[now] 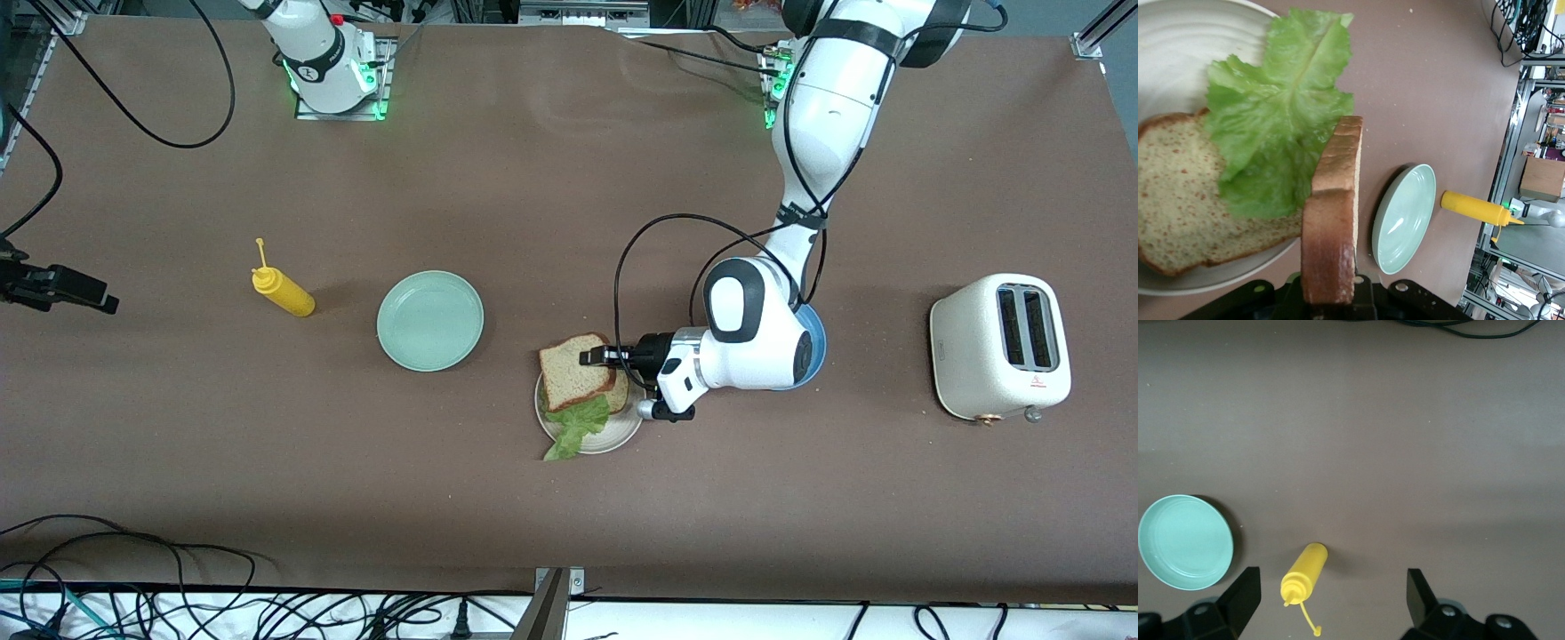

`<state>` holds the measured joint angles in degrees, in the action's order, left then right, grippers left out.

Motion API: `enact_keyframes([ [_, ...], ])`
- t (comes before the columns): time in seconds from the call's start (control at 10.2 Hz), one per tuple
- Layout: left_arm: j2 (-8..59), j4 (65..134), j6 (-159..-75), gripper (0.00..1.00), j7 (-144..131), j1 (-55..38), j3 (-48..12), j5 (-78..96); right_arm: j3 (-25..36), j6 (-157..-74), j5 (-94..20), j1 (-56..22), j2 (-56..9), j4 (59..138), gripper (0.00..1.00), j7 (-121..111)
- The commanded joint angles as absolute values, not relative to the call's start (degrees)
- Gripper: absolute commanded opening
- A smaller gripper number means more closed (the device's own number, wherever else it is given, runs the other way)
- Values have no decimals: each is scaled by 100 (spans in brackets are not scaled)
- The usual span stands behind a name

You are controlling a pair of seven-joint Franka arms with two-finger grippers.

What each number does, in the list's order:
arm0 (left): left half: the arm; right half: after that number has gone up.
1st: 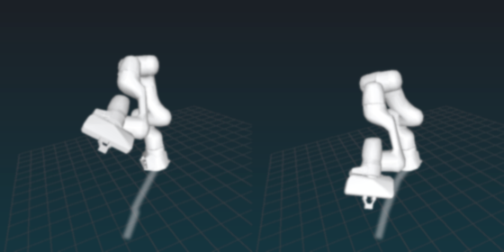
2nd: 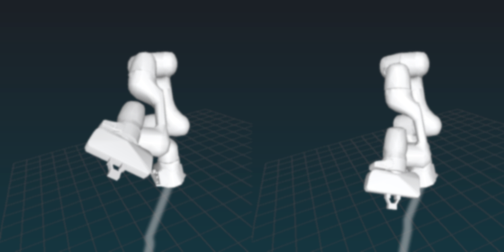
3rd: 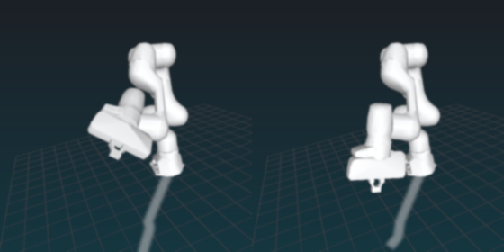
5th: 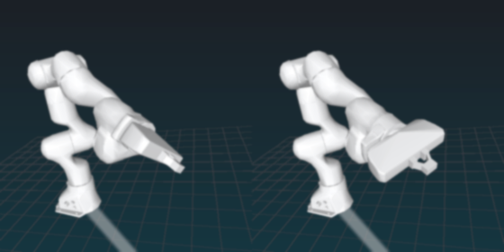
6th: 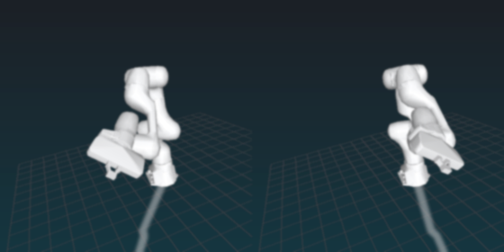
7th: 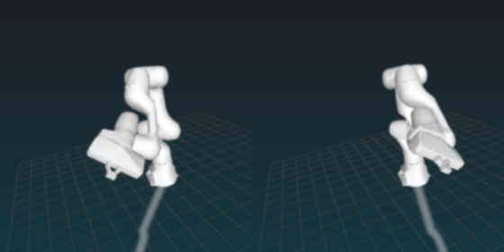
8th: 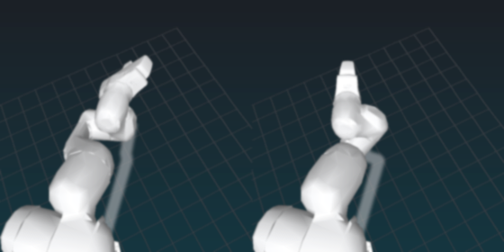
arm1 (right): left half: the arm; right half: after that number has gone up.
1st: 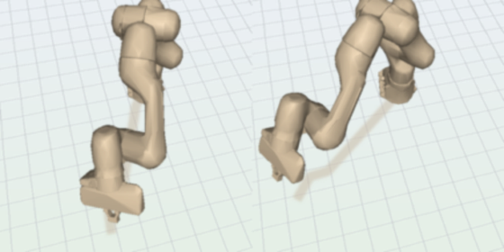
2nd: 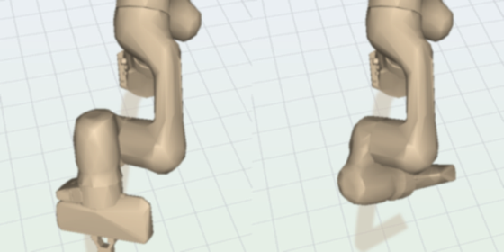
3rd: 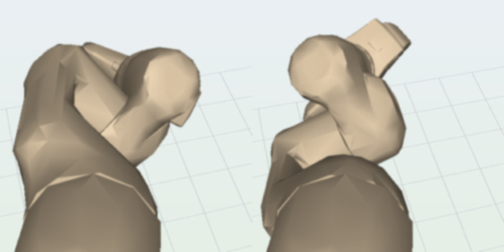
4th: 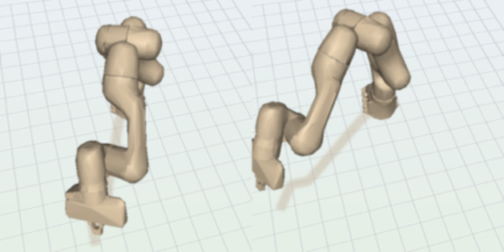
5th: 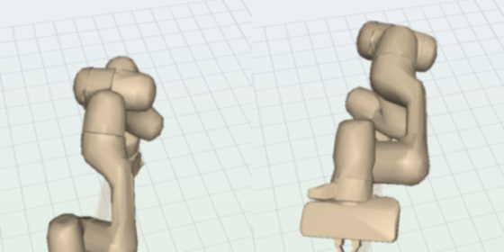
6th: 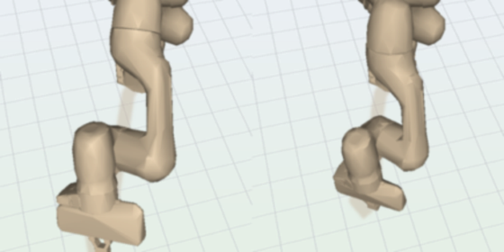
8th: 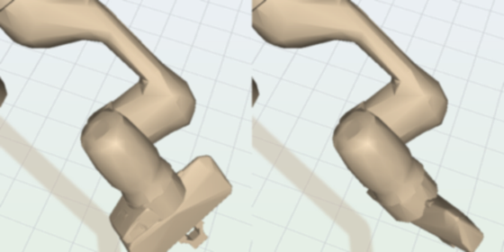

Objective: Make sandwich on beige plate with both arms

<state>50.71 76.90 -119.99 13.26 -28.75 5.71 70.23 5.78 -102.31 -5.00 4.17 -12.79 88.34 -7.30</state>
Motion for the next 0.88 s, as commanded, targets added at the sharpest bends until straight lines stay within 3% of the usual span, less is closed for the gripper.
enact_keyframes([
  [0.0,5282,7515,-12067,48,1327,-2883,615,7242,115,-10362,-185,667,-564,9473,97,-143],
  [0.1,5282,7532,-12067,99,1310,-2883,615,7225,45,-10397,-158,685,-502,9640,97,86],
  [0.78,5195,7550,-12041,100,1266,-2471,738,6815,114,-10600,-158,642,-651,9554,100,351],
])
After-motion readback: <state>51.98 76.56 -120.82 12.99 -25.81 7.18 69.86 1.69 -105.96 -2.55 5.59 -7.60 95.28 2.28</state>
